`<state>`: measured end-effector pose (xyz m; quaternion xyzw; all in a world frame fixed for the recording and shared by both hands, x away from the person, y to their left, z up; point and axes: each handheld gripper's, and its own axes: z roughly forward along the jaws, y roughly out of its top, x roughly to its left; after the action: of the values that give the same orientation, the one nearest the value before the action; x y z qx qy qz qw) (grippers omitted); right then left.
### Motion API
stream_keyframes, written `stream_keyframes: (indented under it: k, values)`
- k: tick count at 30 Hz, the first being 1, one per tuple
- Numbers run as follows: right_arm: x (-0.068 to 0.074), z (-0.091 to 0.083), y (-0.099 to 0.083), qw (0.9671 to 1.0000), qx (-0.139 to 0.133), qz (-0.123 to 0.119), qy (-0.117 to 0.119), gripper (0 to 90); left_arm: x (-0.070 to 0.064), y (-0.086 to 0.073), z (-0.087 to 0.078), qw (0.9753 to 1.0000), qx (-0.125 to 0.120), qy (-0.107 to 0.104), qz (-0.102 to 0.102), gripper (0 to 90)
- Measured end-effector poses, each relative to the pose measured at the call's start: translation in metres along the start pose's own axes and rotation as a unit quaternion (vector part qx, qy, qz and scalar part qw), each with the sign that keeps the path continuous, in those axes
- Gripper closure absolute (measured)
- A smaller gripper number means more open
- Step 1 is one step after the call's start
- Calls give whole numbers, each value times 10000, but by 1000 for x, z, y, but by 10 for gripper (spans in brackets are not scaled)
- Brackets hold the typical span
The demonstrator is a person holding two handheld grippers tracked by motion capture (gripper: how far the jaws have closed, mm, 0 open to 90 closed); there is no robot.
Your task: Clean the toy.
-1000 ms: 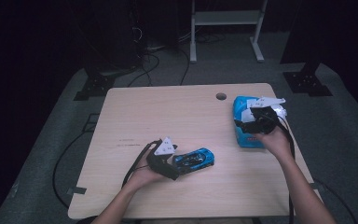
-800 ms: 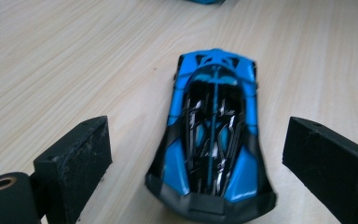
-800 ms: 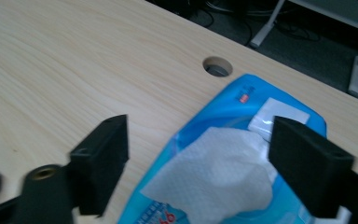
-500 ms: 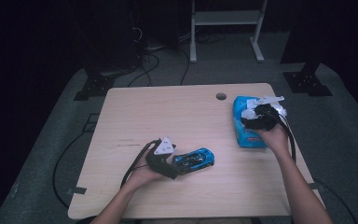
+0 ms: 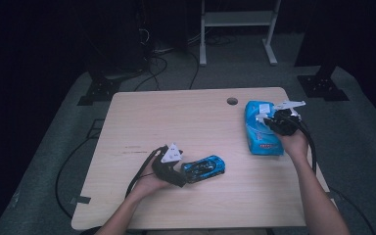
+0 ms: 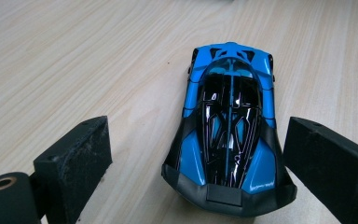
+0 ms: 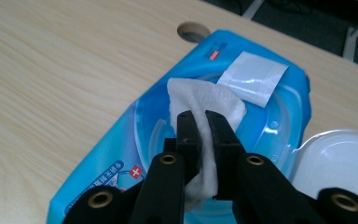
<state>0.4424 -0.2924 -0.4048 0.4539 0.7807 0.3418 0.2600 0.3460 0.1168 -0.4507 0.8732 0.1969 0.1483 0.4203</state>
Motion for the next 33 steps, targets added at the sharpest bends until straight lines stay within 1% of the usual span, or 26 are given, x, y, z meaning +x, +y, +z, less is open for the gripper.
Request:
stream_keyframes:
  k: [1, 3, 5, 6, 7, 8, 9, 10, 12, 15, 17, 19, 20, 21, 23, 25, 26, 28, 30, 31, 33]
  values:
    - [0, -4, 0, 9999, -89, -23, 61, 853, 0, 0, 0, 10000, -10, 9, -23, 72]
    - [0, -9, 0, 9998, -135, -104, 58, 860, 1, -1, 0, 10000, -45, -9, -70, 72]
    - [0, -15, 1, 9996, -238, -94, 105, 863, 2, -1, -1, 10000, -23, -12, -68, 72]
    - [-1, -25, 3, 9991, -394, -109, 123, 866, 2, 0, -1, 10000, -33, -15, -60, 73]
    - [-1, -25, 3, 9991, -394, -109, 123, 866, 2, 0, -1, 10000, -33, -15, -60, 73]
    - [-1, -29, 3, 9988, -456, -81, 176, 866, 1, 0, -1, 10000, -40, -22, -47, 73]
    - [0, -40, 5, 9978, -618, -99, 238, 867, 1, 0, 0, 9999, -60, -22, -78, 73]
    - [1, -46, 7, 9973, -667, -132, 287, 867, 1, 0, 0, 10000, -30, -28, -68, 73]
    - [5, -58, 9, 9955, -851, -176, 390, 867, 1, -1, 0, 10000, -39, -28, -71, 73]
    - [14, -78, 13, 9913, -1132, -279, 609, 866, 0, 0, -1, 9999, -42, -52, -80, 73]
    - [28, -90, 14, 9887, -1243, -483, 689, 866, 0, 0, 0, 9999, -83, -73, -114, 72]
    - [46, -96, 13, 9858, -1196, -773, 888, 866, 0, 0, 0, 9998, -99, -115, -140, 72]
    - [55, -97, 12, 9838, -1177, -904, 1005, 866, 0, 0, 0, 9998, -91, -138, -133, 73]
    - [64, -98, 11, 9809, -1197, -996, 1165, 866, 0, -1, 1, 9998, -56, -146, -116, 73]
    - [83, -96, 8, 9751, -1192, -1115, 1501, 865, -1, -1, 2, 9998, -30, -159, -116, 73]
    - [101, -90, 6, 9680, -1166, -1208, 1865, 865, -1, -1, 2, 9998, -17, -182, -87, 73]
    - [110, -85, 4, 9652, -1115, -1269, 1995, 864, -1, -1, 2, 9998, -35, -179, -107, 72]
    - [127, -73, 1, 9588, -950, -1342, 2316, 864, 0, -1, 2, 9995, -75, -251, -199, 72]
    - [141, -59, -3, 9524, -734, -1417, 2598, 863, -1, -1, 2, 9993, -117, -276, -231, 72]
    - [147, -51, -4, 9501, -612, -1463, 2687, 863, -1, -1, 3, 9993, -112, -289, -216, 72]
    - [155, -36, -8, 9465, -356, -1581, 2791, 862, -2, -1, 3, 9993, -88, -316, -179, 72]
